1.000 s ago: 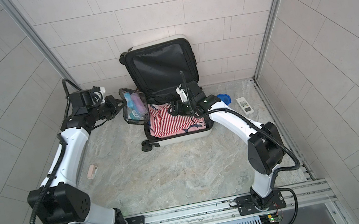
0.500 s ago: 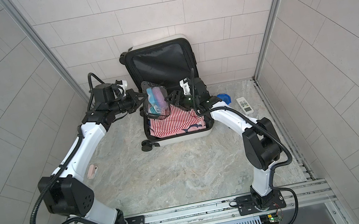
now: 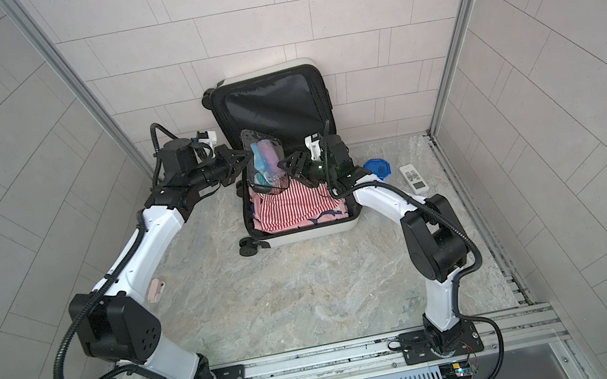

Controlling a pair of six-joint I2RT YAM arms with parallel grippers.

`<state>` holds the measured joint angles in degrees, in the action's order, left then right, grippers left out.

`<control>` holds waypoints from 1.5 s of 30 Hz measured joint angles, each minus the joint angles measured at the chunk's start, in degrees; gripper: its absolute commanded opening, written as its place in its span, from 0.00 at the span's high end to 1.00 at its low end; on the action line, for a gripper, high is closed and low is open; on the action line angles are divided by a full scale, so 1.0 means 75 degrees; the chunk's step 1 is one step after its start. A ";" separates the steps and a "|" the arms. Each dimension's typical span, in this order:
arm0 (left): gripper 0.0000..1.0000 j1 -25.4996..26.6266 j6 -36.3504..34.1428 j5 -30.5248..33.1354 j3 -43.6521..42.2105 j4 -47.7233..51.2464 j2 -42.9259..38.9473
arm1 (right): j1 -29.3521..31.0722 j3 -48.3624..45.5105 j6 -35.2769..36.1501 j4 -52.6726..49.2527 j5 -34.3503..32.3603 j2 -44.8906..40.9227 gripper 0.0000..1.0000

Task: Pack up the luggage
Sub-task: 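Carry the toiletry pouch over the suitcase with the left gripper, then lower the pouch onto the striped garment with the left gripper while the right steadies it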

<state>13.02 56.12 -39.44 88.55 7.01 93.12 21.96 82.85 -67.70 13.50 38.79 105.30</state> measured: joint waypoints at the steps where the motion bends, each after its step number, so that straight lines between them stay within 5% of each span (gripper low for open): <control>1: 1.00 0.0003 0.0003 0.0000 -0.0009 -0.0012 0.0009 | 0.0000 0.0000 -0.0082 0.0108 0.0009 0.0009 0.44; 16: 1.00 -0.0003 0.0003 0.0087 -0.0758 -0.0519 0.0268 | -0.0128 -0.0361 -0.0289 0.0111 -0.0035 0.0012 0.80; 45: 1.00 -0.0029 -0.2681 0.1040 -0.0868 0.1183 0.2261 | -0.0128 -0.0335 0.0662 -0.0629 0.0122 0.1378 0.85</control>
<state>12.80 36.01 -31.64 82.04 15.88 110.08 20.99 80.34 -62.74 8.78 39.70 115.63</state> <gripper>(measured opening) 0.049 0.152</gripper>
